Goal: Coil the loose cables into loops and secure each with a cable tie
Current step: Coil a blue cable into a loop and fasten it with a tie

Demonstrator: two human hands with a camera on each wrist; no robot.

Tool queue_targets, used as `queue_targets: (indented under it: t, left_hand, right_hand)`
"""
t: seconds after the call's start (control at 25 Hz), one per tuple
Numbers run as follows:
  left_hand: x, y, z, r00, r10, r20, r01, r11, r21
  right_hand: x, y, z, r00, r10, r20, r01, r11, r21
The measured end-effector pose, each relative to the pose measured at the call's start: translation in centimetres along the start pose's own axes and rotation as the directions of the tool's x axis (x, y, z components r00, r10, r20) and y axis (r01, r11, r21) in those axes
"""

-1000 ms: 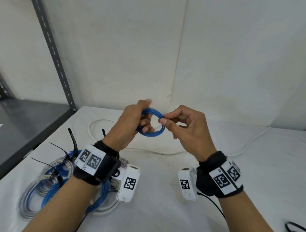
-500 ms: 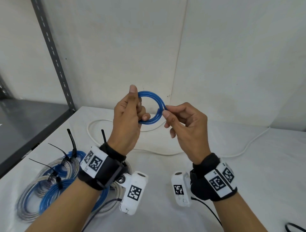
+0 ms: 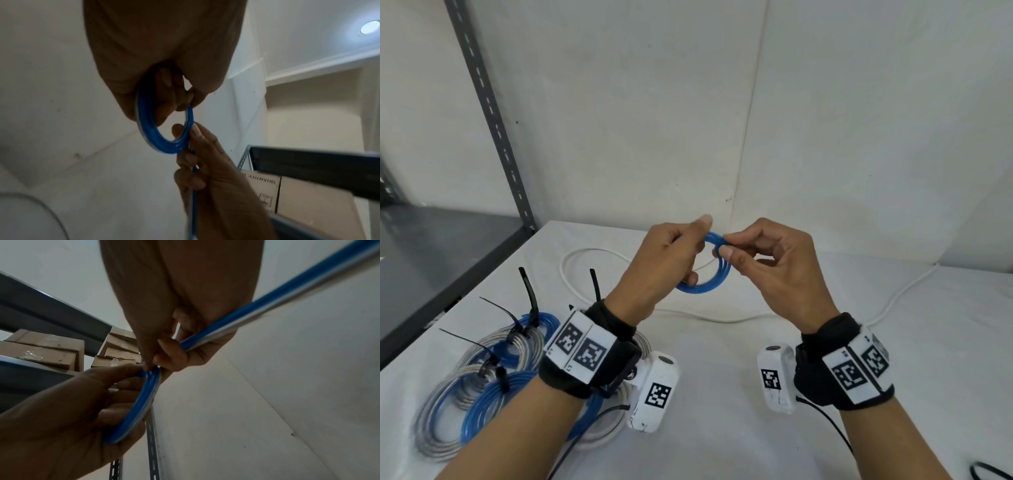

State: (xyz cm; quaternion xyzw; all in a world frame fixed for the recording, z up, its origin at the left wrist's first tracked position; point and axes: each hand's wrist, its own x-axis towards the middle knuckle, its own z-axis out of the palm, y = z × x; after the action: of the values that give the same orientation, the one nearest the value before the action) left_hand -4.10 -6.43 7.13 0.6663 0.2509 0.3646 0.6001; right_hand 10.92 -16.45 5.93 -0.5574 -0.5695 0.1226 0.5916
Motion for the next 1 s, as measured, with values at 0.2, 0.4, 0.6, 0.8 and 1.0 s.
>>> queue_targets:
  t: [0.2, 0.4, 0.6, 0.8, 1.0]
  left_hand:
    - [0.2, 0.7, 0.1, 0.988, -0.023, -0.156, -0.044, 0.911, -0.411]
    - [0.2, 0.3, 0.6, 0.971, 0.000, -0.238, -0.134, 0.825, -0.549]
    - [0.3, -0.3, 0.5, 0.992, 0.010, -0.125, -0.062, 0.906, -0.419]
    - [0.4, -0.4, -1.4, 0.982, 0.034, 0.184, -0.051, 0.995, 0.086]
    - [0.4, -0.6, -1.3, 0.961, 0.221, 0.168, -0.252, 0.948, 0.196]
  right_hand:
    - [0.1, -0.3, 1.0, 0.995, -0.012, -0.102, 0.025, 0.991, 0.132]
    - [-0.7, -0.2, 3.7, 0.982, 0.087, -0.168, -0.040, 0.964, 0.264]
    - [-0.2, -0.3, 2.2, 0.972, 0.066, -0.225, -0.014, 0.974, 0.224]
    - [0.2, 0.2, -0.8, 1.000, 0.025, 0.004, -0.025, 0.999, -0.043]
    - [0.3, 0.0, -0.5, 1.000, 0.009, -0.020, -0.010, 1.000, -0.021]
